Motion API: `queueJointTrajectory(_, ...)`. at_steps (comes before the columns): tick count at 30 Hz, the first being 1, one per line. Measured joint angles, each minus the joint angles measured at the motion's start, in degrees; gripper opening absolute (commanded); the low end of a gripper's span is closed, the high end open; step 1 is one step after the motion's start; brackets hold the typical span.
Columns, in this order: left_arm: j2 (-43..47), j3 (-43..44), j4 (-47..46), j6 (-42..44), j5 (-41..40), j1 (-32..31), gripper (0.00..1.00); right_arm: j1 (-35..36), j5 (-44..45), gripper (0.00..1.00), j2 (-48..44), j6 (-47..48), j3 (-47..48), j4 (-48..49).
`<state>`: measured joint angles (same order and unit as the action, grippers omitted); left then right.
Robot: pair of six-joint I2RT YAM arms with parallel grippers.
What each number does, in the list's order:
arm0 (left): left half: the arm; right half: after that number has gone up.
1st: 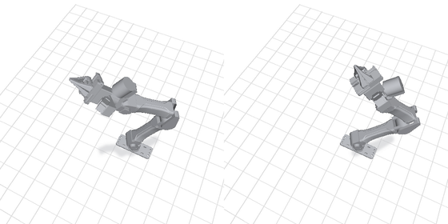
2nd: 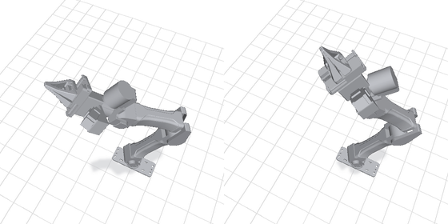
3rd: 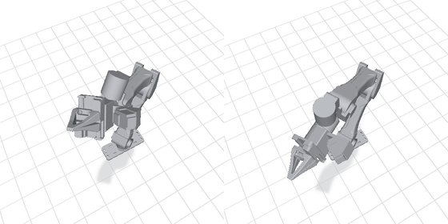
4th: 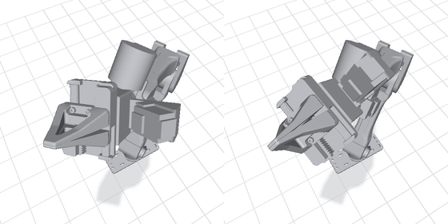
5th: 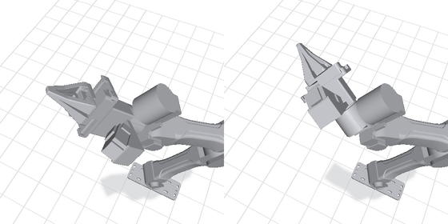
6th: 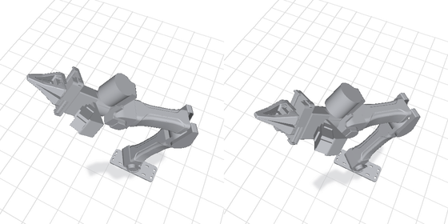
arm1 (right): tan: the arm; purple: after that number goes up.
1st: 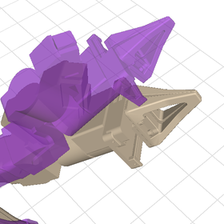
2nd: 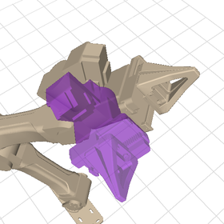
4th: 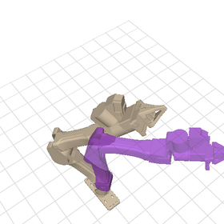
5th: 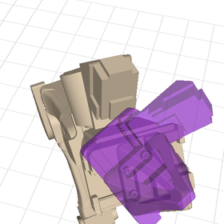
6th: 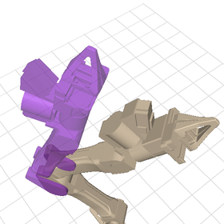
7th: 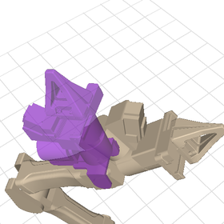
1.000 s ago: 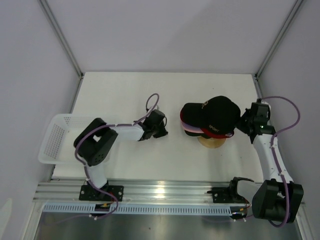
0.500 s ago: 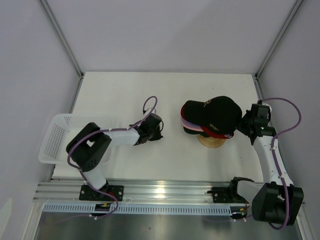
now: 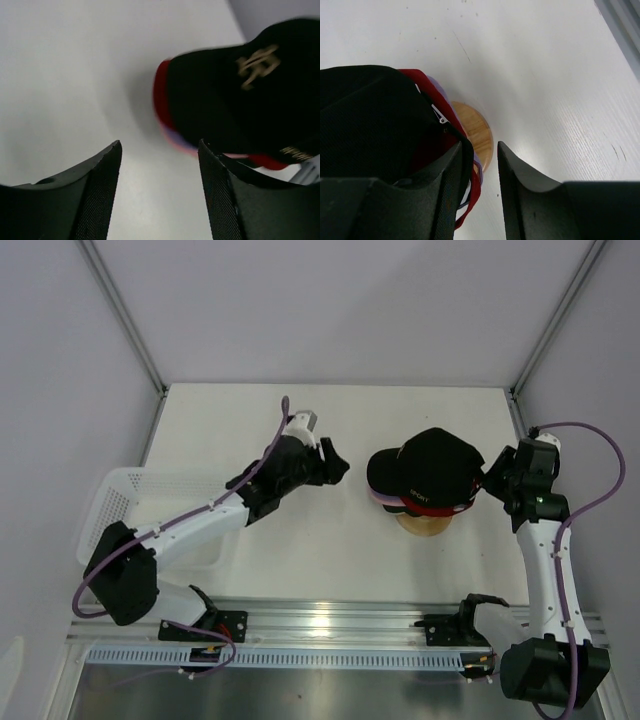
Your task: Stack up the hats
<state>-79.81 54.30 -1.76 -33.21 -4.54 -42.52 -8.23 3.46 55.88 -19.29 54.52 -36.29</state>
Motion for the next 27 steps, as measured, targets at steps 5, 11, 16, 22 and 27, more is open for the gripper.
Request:
queueJointTrajectory(5,-1.31,6.58,-7.5,-0.13,4.63,0.0,0.82,-0.15,-0.09,0.4,-0.26,-0.04,0.0,0.02)
queueJointTrajectory(11,-10.82,8.26,-13.18,-7.91,9.38,0.07,0.8,-0.31,-0.81,0.4,-0.5,-0.15,-1.14,0.96)
queueJointTrajectory(16,-16.74,7.72,-13.18,-15.87,10.97,0.11,0.8,-0.52,-1.36,0.4,-0.5,-0.17,-2.14,1.99)
queueJointTrajectory(22,-18.88,8.04,-13.75,-21.79,12.46,0.17,0.78,-0.59,-2.03,0.39,0.02,-0.39,-2.99,3.17)
queueJointTrajectory(27,-22.67,9.6,-14.71,-25.46,14.56,0.22,0.72,-0.63,-2.51,0.39,0.85,-0.57,-3.02,4.07)
